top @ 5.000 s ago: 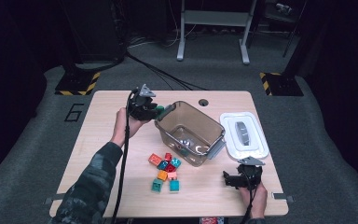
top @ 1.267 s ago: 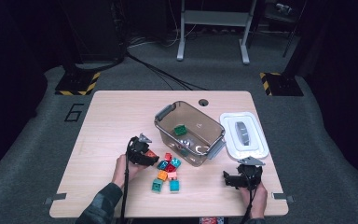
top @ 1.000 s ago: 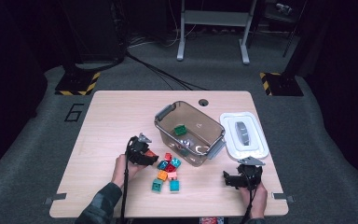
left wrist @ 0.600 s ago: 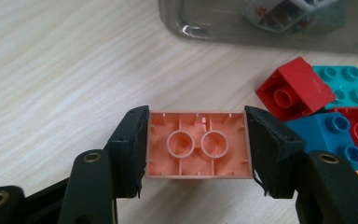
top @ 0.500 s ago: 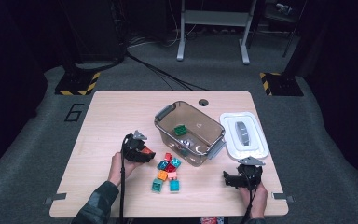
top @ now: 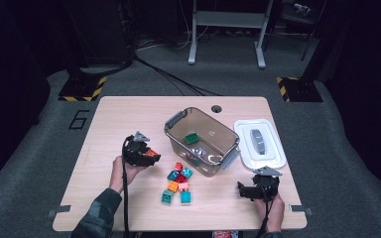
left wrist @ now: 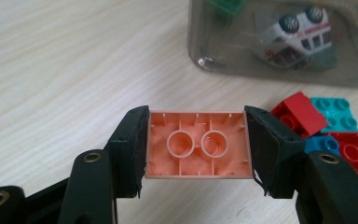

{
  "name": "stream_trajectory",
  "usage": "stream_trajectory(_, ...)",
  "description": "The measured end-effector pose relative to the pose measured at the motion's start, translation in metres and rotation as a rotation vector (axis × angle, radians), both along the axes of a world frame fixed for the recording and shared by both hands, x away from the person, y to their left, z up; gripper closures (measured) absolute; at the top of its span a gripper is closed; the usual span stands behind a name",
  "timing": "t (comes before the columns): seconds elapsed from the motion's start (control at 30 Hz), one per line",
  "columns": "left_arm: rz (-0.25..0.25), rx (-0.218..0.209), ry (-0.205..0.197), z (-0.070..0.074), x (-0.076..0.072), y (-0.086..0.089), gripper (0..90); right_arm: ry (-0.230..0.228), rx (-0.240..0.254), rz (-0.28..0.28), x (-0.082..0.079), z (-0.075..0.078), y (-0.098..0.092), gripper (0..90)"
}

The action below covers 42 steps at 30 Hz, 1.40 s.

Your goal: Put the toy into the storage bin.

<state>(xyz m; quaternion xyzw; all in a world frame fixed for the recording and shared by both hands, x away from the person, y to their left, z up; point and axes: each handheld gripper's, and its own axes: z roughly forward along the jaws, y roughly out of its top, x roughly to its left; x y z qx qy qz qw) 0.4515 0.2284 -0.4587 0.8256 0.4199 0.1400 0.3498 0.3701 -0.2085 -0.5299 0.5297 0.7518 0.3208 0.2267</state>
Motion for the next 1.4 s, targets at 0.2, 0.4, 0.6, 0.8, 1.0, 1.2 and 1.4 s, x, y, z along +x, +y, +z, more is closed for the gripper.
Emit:
stream_trajectory(0.2,0.003,0.004,-0.03,0.018,0.004,0.006,43.2,0.0,0.0,0.0,0.0,0.0,0.0,0.9)
stream_trajectory(0.4,0.005,-0.004,-0.048,0.032,0.007,0.006,43.1,0.0,0.0,0.0,0.0,0.0,0.0,0.9)
stream_trajectory(0.6,0.004,-0.001,-0.073,0.049,0.015,0.008,43.1,0.0,0.0,0.0,0.0,0.0,0.0,0.8)
stream_trajectory(0.8,0.003,0.006,-0.097,0.064,0.023,0.006,43.1,0.0,0.0,0.0,0.0,0.0,0.0,0.9)
stream_trajectory(1.0,-0.001,0.009,-0.114,0.079,0.031,-0.001,43.1,0.0,0.002,0.001,0.0,0.0,0.0,0.9)
stream_trajectory(1.2,-0.007,0.011,-0.133,0.092,0.039,-0.012,43.1,0.001,0.002,0.001,0.0,0.0,0.0,0.9)
stream_trajectory(1.4,-0.026,0.02,-0.143,0.099,0.047,-0.025,43.1,0.001,0.002,0.002,0.0,0.0,0.0,0.8)
